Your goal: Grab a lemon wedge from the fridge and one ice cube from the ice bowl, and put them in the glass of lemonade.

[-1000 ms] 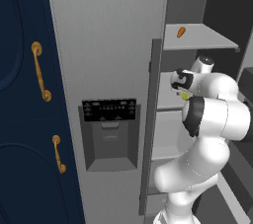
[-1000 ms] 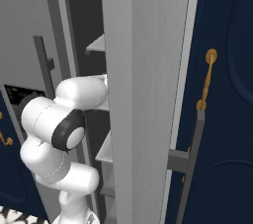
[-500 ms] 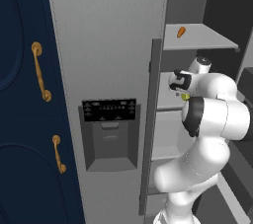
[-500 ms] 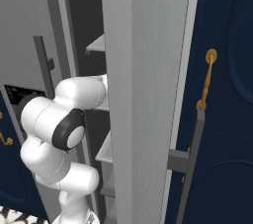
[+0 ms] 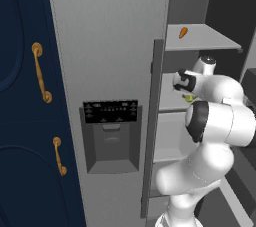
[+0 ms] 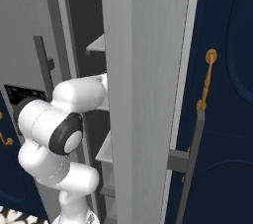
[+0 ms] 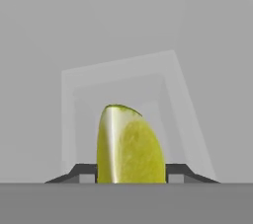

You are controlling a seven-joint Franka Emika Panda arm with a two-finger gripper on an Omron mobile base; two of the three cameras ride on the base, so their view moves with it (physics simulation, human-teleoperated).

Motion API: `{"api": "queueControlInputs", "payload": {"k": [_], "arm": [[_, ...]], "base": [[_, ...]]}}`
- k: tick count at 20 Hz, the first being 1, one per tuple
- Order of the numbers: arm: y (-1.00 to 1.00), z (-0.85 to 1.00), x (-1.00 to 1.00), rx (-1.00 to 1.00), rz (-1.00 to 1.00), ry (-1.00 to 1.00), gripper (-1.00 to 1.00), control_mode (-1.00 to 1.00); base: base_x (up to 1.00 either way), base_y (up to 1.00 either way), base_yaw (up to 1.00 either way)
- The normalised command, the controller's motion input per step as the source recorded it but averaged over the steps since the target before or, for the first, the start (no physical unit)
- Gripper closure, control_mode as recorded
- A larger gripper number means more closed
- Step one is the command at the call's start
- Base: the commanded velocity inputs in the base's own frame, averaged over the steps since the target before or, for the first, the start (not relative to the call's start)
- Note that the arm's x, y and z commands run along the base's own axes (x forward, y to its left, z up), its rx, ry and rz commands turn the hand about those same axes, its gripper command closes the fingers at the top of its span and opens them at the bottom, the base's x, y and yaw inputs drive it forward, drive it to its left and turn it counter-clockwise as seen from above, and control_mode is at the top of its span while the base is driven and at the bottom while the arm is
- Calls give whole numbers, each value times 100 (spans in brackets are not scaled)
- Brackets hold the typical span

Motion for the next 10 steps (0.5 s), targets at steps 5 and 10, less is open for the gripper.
{"api": "queueControlInputs", "payload": {"k": [5, 10], "arm": [[18, 32, -91, 0, 0, -15, 100, -100], [53, 54, -100, 0, 3, -1, 100, -100]], "base": [[0, 0, 0], [0, 0, 0]]}}
